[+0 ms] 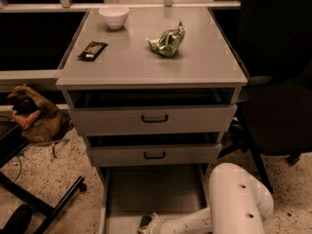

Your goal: Pick sponge from bottom drawer and place on counter

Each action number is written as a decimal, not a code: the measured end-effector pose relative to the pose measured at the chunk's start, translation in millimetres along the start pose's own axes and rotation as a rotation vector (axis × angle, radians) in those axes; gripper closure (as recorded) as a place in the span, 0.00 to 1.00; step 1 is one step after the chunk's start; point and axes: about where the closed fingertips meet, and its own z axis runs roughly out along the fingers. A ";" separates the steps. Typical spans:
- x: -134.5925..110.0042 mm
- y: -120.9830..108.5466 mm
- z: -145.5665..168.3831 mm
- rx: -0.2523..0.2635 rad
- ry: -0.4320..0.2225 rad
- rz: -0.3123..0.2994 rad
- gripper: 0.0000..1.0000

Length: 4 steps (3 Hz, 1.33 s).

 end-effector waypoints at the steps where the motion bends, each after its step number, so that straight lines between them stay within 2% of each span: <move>1: -1.6 0.3 -2.1 0.000 0.000 0.000 1.00; 2: -16.6 -9.7 -15.3 -0.025 -0.034 0.007 1.00; 3: -65.1 -46.5 -56.0 -0.056 -0.150 -0.006 1.00; 4: -95.9 -53.6 -98.1 -0.143 -0.224 -0.032 1.00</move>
Offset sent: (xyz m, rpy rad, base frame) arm 0.0566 -0.0315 0.0961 0.2068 -0.0390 0.0276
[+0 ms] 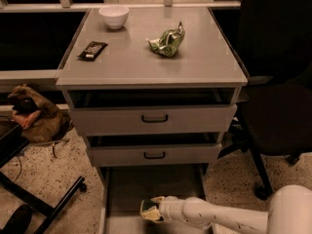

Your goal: Pick sponge from bottom drawer and place on counter

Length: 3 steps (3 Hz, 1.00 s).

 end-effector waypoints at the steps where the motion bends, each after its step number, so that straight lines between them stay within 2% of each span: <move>1: -8.3 -2.7 -6.0 0.007 -0.006 0.002 1.00; 2: -50.2 -10.2 -38.8 0.009 -0.058 0.010 1.00; 3: -105.3 -22.0 -84.6 0.013 -0.107 -0.007 1.00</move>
Offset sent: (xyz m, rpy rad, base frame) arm 0.0467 -0.0396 0.1422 0.1006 -0.0882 -0.0606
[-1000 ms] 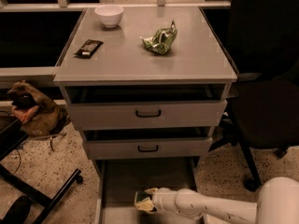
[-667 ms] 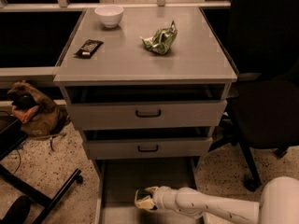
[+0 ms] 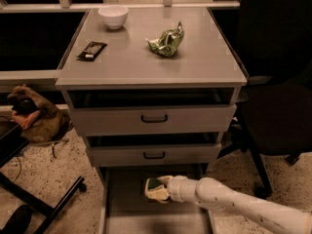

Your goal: Pick sponge from bottom drawer and place on counter

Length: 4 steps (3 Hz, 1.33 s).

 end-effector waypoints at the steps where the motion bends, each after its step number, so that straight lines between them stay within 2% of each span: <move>1: -67.4 -6.4 -42.0 0.020 -0.035 -0.065 1.00; 2: -67.9 -6.3 -42.0 0.020 -0.034 -0.065 1.00; 3: -101.2 -10.1 -63.9 0.029 -0.044 -0.097 1.00; 4: -162.6 -17.8 -104.1 0.030 -0.088 -0.114 1.00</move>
Offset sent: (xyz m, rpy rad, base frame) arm 0.0116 -0.0085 0.0601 -0.0004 -0.0517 0.0078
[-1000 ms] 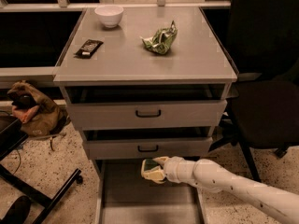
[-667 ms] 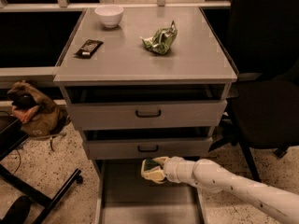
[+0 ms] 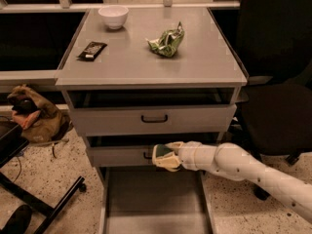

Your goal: Pick sponge from bottom drawer and place on counter

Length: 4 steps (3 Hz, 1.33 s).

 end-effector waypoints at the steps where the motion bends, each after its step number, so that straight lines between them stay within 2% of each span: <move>1: -55.1 -10.3 -30.5 -0.001 -0.025 -0.018 1.00; 2: -97.2 -16.0 -52.1 0.031 -0.026 -0.073 1.00; 3: -97.3 -16.0 -52.1 0.031 -0.026 -0.074 1.00; 4: -126.1 -21.3 -78.7 0.052 -0.041 -0.102 1.00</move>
Offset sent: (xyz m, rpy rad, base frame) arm 0.0282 -0.0269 0.1614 -0.0675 -0.1386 -0.0136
